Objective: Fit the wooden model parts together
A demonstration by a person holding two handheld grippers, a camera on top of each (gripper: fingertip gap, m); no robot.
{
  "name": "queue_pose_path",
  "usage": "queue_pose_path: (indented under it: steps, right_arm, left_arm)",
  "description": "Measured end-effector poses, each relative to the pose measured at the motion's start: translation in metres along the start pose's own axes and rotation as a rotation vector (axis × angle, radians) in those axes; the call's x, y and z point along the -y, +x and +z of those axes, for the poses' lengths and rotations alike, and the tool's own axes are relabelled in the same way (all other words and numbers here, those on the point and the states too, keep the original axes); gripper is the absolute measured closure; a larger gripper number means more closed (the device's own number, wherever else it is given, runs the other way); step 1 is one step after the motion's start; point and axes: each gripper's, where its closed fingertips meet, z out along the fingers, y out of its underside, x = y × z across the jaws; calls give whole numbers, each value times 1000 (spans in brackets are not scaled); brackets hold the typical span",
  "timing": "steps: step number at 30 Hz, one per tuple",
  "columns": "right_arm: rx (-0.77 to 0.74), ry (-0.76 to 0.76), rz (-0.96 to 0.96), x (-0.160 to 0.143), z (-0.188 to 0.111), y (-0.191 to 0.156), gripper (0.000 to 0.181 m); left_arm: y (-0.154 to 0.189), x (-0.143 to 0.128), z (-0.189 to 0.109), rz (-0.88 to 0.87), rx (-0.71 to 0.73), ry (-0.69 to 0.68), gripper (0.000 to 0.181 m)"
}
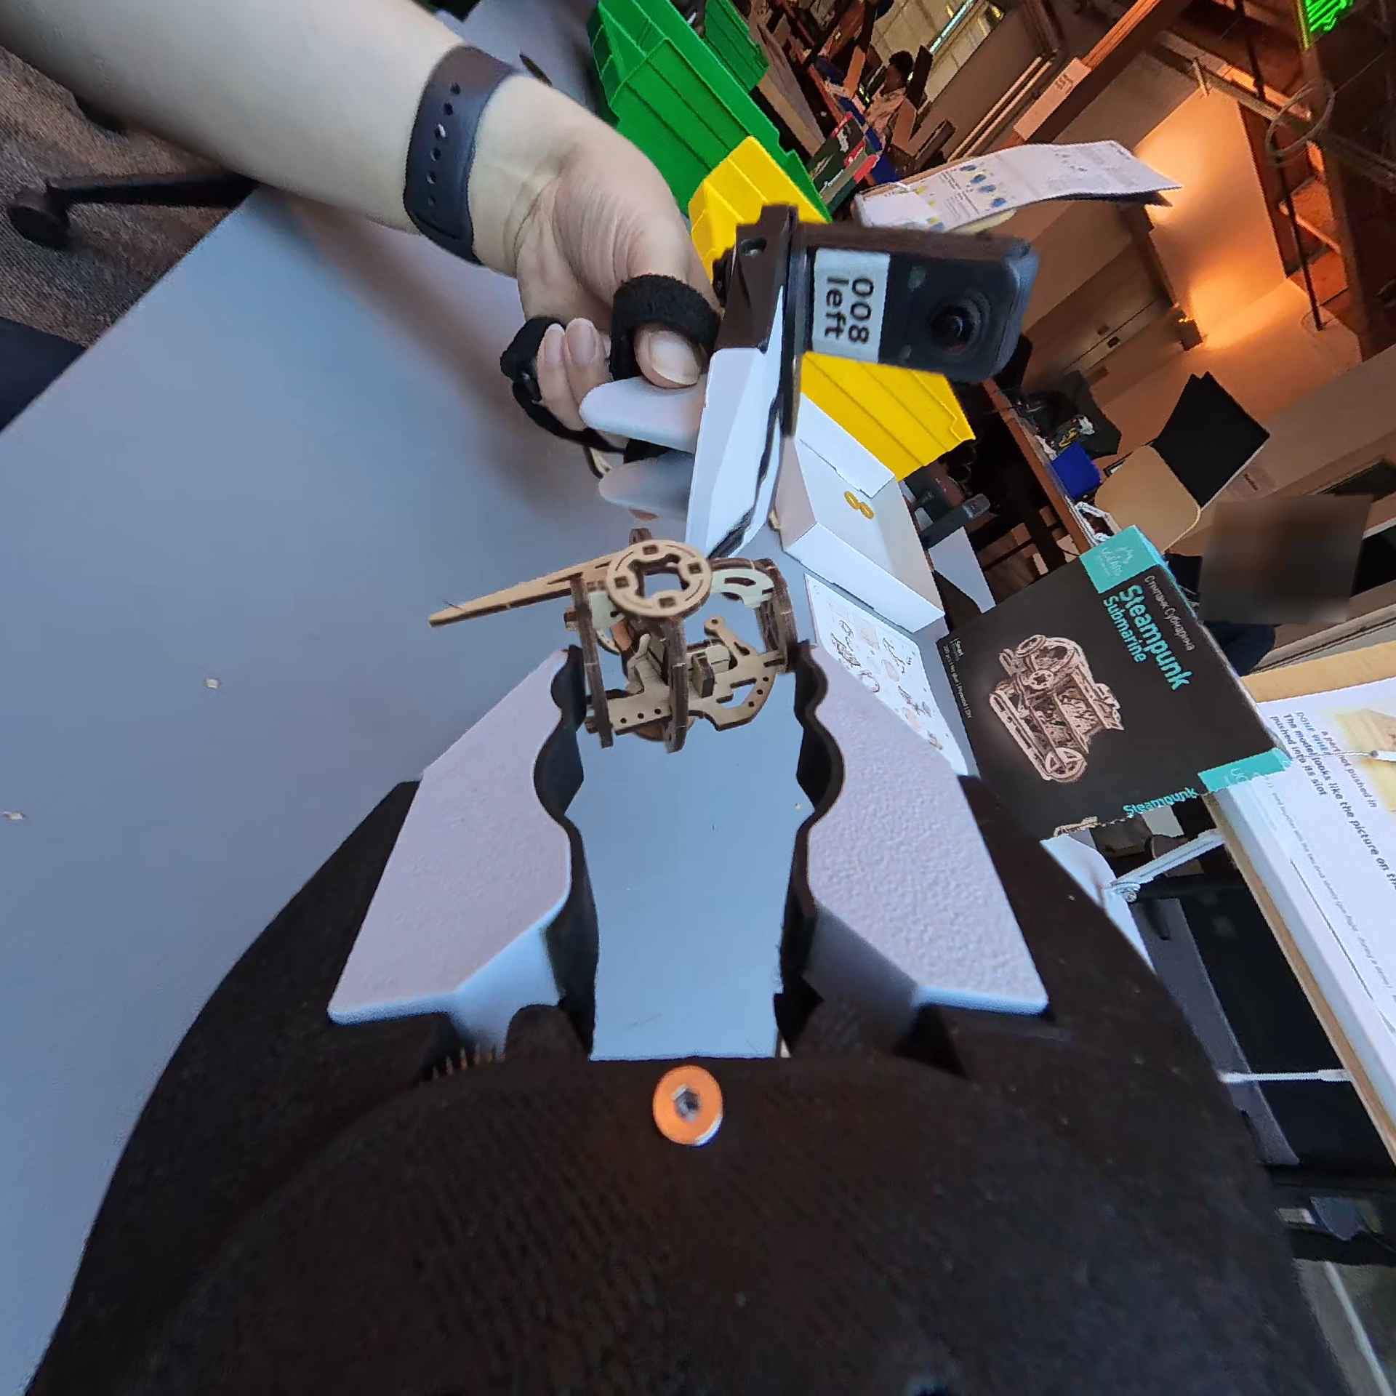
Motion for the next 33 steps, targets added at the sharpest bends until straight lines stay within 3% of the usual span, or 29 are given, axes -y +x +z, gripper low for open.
queue_pose_path:
  steps: [3,6,12,14,17,22,29,33]
  right_arm:
    - [-38,-49,-23,-10,-2,6,116]
    - [-53,-77,32,-20,-8,15,116]
    - [-132,51,386,-6,-13,46,137]
    - [-161,95,506,-1,-8,52,146]
    - [-156,63,529,-1,5,45,154]
    - [-207,-24,499,-15,13,41,155]
    - [-261,-18,523,-18,5,50,180]
    - [-252,-6,529,-19,1,51,181]
  left_arm:
    - [0,9,-7,96,81,30,181]
    - [-10,22,-21,265,291,77,181]
    - [-33,39,-46,635,887,120,181]
    - [-35,37,-43,720,1017,103,181]
    - [-38,34,-36,846,1191,49,181]
    - [-34,33,-21,921,1267,73,181]
    - [-28,37,-14,935,1267,109,181]
    - [-25,39,-9,939,1250,126,181]
